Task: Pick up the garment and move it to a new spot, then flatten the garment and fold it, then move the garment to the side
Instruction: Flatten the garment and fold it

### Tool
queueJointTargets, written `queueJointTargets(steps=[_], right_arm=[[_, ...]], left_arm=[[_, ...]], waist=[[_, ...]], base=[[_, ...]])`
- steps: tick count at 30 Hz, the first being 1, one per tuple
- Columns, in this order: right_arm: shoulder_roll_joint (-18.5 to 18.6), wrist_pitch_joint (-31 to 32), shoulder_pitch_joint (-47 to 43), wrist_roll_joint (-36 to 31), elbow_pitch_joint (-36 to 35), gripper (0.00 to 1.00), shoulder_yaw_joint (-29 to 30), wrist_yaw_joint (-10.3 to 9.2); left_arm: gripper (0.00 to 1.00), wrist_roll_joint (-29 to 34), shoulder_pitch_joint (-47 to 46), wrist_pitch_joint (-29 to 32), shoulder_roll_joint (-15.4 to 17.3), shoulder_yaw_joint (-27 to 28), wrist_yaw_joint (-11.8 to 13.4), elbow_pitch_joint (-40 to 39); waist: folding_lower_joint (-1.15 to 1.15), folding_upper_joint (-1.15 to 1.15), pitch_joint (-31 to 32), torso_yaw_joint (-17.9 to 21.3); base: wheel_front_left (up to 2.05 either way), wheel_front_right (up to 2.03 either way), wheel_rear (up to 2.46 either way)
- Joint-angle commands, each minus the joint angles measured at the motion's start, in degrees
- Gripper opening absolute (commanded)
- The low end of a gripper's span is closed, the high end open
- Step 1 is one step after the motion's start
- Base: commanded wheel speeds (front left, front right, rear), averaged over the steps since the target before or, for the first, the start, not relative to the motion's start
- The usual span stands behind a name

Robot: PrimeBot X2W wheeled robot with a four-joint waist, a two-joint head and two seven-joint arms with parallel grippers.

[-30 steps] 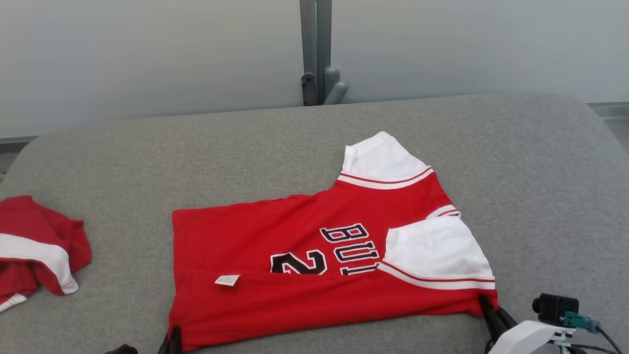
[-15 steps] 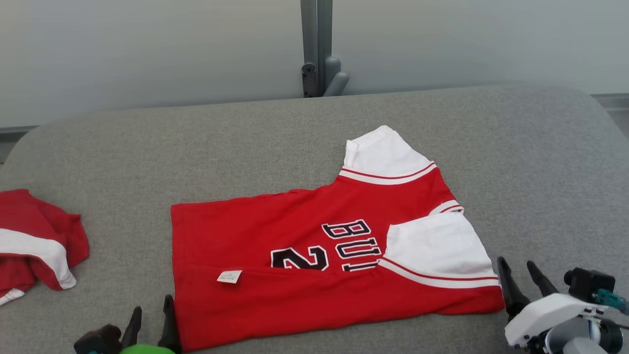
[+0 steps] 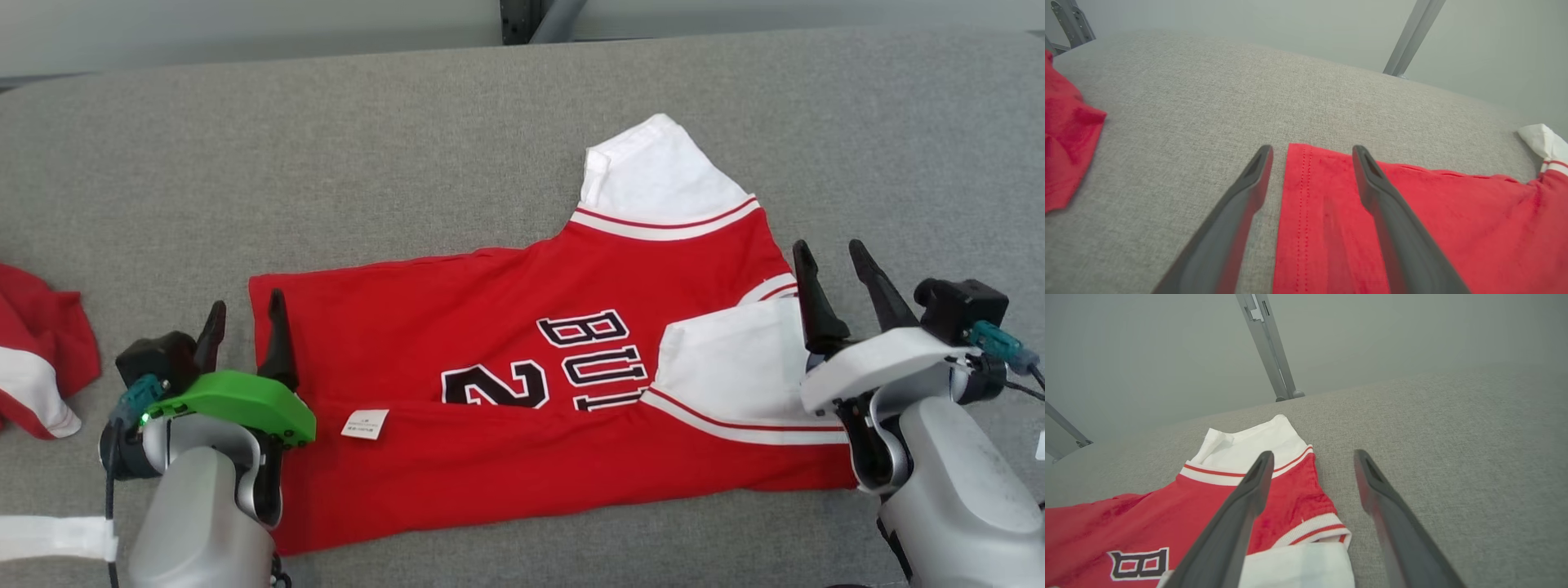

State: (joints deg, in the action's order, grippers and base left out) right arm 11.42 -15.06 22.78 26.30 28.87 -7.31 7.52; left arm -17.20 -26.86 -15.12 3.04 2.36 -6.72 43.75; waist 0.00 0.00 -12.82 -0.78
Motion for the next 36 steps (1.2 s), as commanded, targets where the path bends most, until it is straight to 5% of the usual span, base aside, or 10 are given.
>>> queueJointTargets(steps=[1,15,16,18,36], right_arm=[[-0.03,-0.13,1.48,-0.78,0.17,1.0,-0.24,-0.07],[2.58,-0.13,18.57,-0.6,6.38,1.0,-7.94,-0.06],[2.95,0.3,20.04,-0.72,7.82,1.0,-8.36,-0.07],[3.39,2.02,23.21,-0.81,11.28,1.0,-8.9,-0.07],[3.86,19.15,42.77,0.48,34.7,1.0,-13.72,-0.06]], left_arm=[[1.0,0.66,-1.56,-0.02,0.75,0.43,0.47,0.85],[1.0,2.35,-12.28,0.2,0.6,-0.25,0.67,13.76],[0.78,2.45,-12.6,0.24,0.53,-0.4,0.63,14.0],[0.0,2.79,-13.13,0.25,0.42,-1.0,0.42,14.11],[0.0,-5.67,-15.82,0.04,-0.11,-15.37,-0.8,6.69]], waist=[[0.0,0.0,-4.29,0.46],[0.0,0.0,-10.91,-1.44],[0.0,0.0,-11.12,-1.71],[0.0,0.0,-11.48,-2.38],[0.0,0.0,-14.06,-10.05]], base=[[0.0,0.0,0.0],[0.0,0.0,0.0],[0.0,0.0,0.0],[0.0,0.0,0.0],[0.0,0.0,0.0]])
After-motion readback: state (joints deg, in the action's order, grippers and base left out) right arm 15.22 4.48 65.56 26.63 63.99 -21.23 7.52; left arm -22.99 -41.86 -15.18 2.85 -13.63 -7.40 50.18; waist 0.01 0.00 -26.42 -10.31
